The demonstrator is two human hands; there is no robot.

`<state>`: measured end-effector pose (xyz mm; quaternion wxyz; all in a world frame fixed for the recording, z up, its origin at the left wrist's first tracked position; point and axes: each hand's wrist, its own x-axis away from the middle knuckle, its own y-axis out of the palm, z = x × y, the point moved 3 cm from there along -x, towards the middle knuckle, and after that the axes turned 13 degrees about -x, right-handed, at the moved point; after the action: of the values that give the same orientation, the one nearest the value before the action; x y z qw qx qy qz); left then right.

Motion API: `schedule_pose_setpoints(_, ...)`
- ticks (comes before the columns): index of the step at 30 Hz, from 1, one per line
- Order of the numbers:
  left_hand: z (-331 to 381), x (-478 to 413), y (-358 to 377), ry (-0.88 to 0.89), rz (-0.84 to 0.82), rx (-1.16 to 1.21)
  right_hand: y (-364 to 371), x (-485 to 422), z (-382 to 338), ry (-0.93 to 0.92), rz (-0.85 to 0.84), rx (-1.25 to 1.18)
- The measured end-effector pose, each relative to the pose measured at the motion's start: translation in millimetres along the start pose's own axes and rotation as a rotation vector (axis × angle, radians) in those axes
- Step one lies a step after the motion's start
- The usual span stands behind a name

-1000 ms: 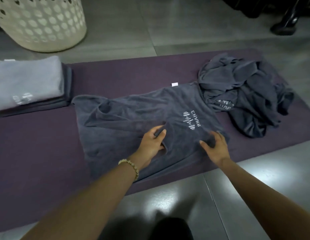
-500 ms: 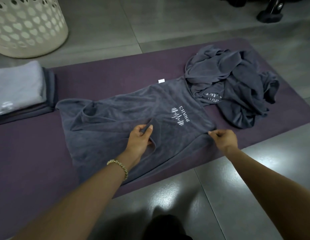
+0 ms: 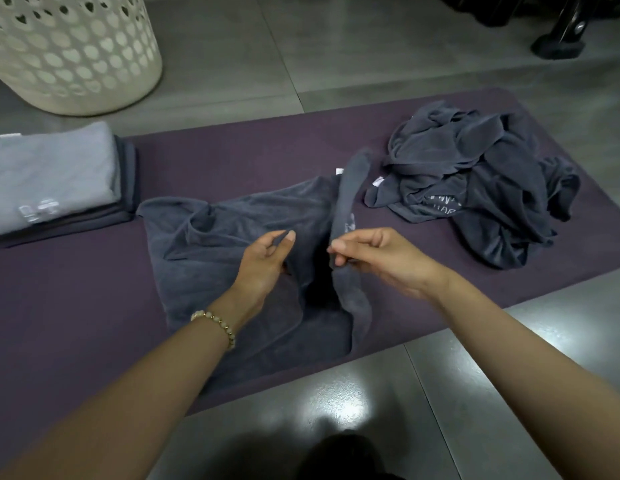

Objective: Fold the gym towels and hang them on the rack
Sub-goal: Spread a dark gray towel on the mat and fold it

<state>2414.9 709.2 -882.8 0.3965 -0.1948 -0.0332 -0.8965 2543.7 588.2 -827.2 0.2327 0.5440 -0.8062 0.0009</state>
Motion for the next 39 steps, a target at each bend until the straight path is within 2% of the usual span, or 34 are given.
schedule_pose_setpoints(3, 11, 11, -9, 0.053, -0.119, 0.028, 35, -10, -15, -0.048, -0.084, -0.036)
schedule_pose_setpoints(6, 17, 21, -22, 0.071, -0.153, 0.084, 53, -22, -15, -0.083, -0.042, -0.064)
schedule_pose_setpoints(11, 13, 26, -55, 0.005, -0.027, 0.211, 74, -31, -14, -0.141, 0.030, -0.065)
schedule_pose_setpoints(15, 18, 41, -59, 0.103, -0.090, 0.163, 96, -38, -5, -0.132, 0.066, -0.121)
schedule_pose_setpoints(17, 19, 48, -60, 0.141, -0.065, 0.182, 106, -41, 0, -0.119, 0.082, -0.174)
schedule_pose_setpoints(23, 14, 49, -74, 0.142, 0.109, 0.119, 127, -48, 6, -0.054, 0.014, -0.300)
schedule_pose_setpoints(26, 13, 47, -92, 0.199, 0.126, -0.024, 128, -51, 4, -0.131, 0.006, 0.000)
schedule_pose_setpoints(28, 16, 49, -105, 0.228, 0.047, -0.134, 127, -53, 0, -0.223, -0.054, 0.271)
schedule_pose_setpoints(30, 19, 51, -117, 0.217, -0.059, -0.190, 127, -55, -1, -0.258, -0.112, 0.443)
schedule_pose_setpoints(34, 25, 51, -145, 0.131, -0.166, -0.195, 140, -58, -7, -0.370, -0.186, 0.613)
schedule_pose_setpoints(39, 24, 55, -172, 0.049, -0.320, -0.245, 163, -54, -11, -0.473, -0.257, 0.646)
